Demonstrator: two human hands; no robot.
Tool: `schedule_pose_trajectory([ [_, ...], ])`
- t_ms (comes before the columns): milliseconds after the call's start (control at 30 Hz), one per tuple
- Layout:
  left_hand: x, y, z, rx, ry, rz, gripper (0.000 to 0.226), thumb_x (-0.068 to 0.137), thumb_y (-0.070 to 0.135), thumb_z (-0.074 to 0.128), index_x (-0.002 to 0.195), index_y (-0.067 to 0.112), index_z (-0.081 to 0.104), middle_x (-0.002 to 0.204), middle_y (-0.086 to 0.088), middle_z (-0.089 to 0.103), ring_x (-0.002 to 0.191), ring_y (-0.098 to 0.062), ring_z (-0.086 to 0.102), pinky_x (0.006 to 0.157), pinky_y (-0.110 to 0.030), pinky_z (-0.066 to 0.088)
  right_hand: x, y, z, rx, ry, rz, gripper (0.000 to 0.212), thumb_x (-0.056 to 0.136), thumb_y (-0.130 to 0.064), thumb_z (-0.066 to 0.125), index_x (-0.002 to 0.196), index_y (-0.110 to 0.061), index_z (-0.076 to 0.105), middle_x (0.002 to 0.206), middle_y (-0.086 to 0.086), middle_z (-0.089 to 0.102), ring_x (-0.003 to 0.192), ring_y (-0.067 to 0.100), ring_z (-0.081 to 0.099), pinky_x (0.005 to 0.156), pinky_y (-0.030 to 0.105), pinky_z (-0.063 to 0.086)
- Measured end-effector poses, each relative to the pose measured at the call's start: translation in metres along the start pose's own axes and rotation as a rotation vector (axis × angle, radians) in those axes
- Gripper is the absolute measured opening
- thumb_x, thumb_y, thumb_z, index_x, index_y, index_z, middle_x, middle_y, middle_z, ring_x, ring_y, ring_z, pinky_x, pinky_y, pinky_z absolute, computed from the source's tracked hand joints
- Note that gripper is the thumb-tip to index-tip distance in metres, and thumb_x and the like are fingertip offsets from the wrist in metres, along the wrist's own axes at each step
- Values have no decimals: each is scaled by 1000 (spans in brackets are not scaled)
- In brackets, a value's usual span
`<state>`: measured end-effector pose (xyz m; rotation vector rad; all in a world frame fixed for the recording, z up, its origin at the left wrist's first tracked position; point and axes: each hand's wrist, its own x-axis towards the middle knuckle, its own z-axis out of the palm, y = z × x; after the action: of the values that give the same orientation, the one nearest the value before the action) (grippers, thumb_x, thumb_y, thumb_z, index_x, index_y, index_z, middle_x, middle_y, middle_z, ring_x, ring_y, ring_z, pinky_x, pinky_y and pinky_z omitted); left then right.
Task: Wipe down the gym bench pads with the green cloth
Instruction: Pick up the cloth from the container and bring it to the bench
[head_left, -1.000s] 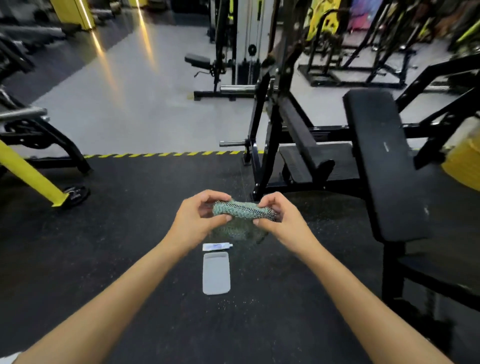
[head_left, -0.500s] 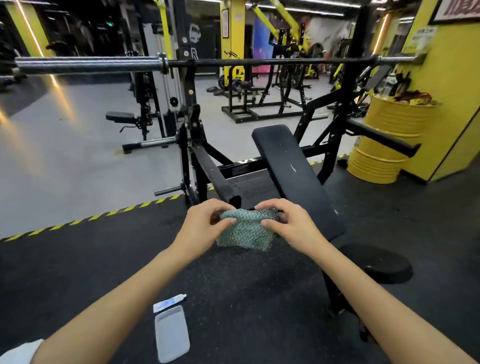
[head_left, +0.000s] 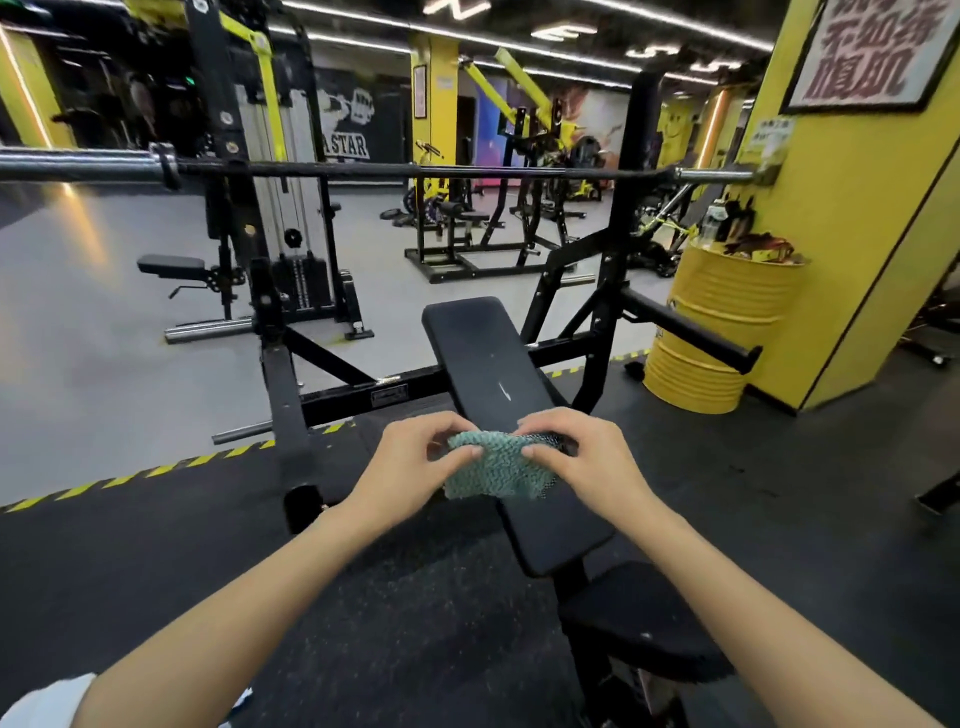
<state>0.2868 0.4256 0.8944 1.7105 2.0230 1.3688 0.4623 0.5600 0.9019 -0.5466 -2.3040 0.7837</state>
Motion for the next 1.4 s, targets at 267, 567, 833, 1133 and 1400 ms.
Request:
schedule_pose_trajectory([
  [267, 73, -28, 29, 8, 15, -67, 6, 86, 19, 74, 91, 19, 74, 82, 12, 72, 76, 0, 66, 70, -15, 49, 70, 63, -5, -16, -27, 21, 14, 84, -14, 72, 97, -19, 74, 88, -17, 66, 79, -13, 56, 70, 4, 36],
  [567, 195, -120, 23, 7, 42, -72, 9, 85, 18, 73, 94, 21, 73, 85, 12, 72, 77, -5, 66, 70, -15, 48, 204, 129, 34, -35, -55, 22, 14, 86, -15, 70, 98, -21, 74, 94, -11, 69, 91, 2, 60, 80, 10, 41],
  [833, 313, -216, 9, -10, 58, -108, 14, 86, 12, 72, 99, 16, 72, 88, 12, 70, 75, 3, 62, 69, -7, 43, 341, 184, 77, -53, -89, 51, 14, 87, -15, 70, 99, -20, 74, 95, -10, 69, 90, 5, 60, 77, 4, 38],
  [1133, 405, -347, 34, 121, 64, -96, 25, 88, 16, 70, 112, 21, 67, 106, 13, 65, 94, 9, 54, 86, -7, 36, 458, 285, 144, -58, -165, 79, 13, 85, -20, 72, 96, -25, 74, 94, -9, 71, 91, 10, 63, 85, 28, 48],
  [1400, 480, -442, 68, 105, 55, -148, 25, 89, 14, 68, 114, 17, 67, 105, 8, 65, 99, 1, 55, 86, -3, 36, 555, 382, 197, -91, -302, 144, 14, 86, -22, 70, 98, -28, 73, 96, -14, 70, 94, 7, 62, 90, 29, 47],
])
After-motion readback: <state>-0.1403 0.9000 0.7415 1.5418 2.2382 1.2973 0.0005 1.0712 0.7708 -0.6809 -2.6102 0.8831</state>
